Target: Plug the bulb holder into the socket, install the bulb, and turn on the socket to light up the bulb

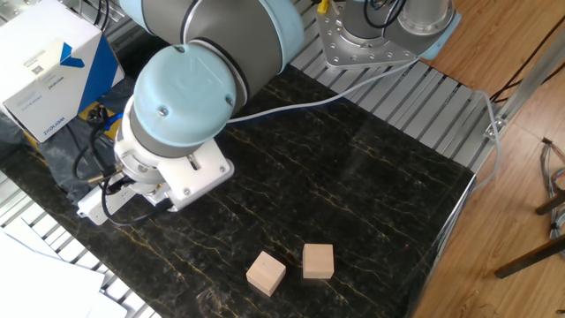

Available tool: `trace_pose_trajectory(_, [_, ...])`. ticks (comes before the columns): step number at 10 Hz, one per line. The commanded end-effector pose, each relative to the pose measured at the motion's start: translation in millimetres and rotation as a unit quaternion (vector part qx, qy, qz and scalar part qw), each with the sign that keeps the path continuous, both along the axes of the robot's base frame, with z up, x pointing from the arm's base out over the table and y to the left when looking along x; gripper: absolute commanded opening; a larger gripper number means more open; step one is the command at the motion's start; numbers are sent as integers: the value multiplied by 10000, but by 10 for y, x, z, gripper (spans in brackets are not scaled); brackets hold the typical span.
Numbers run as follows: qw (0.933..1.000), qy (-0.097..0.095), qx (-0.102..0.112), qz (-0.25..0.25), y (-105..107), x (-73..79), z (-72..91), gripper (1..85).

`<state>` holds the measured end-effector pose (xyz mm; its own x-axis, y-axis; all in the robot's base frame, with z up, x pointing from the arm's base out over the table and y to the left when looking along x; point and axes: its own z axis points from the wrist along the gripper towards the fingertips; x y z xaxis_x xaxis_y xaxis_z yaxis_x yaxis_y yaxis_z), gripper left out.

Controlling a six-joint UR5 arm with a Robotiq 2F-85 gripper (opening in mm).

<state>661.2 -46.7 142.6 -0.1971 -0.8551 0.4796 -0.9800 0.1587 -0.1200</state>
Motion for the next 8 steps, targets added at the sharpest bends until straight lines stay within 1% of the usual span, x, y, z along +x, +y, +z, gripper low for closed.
trace_pose_trajectory(1, [10000, 45, -19, -27, -4, -48, 42, 287])
trace_pose_trajectory(2, [10000, 51, -57, -48, -29, -56, 49, 287])
trace_pose_trajectory(3, [9999, 64, -17, -117, -29, -77, 28, 287])
trace_pose_trajectory(4, [9997, 105, 60, -218, 6, -137, 0, 287])
trace_pose_trajectory(6, [9992, 90, -47, -380, -38, -176, 31, 290])
trace_pose_trajectory(8, [9993, 35, -38, -383, -35, -141, 22, 280])
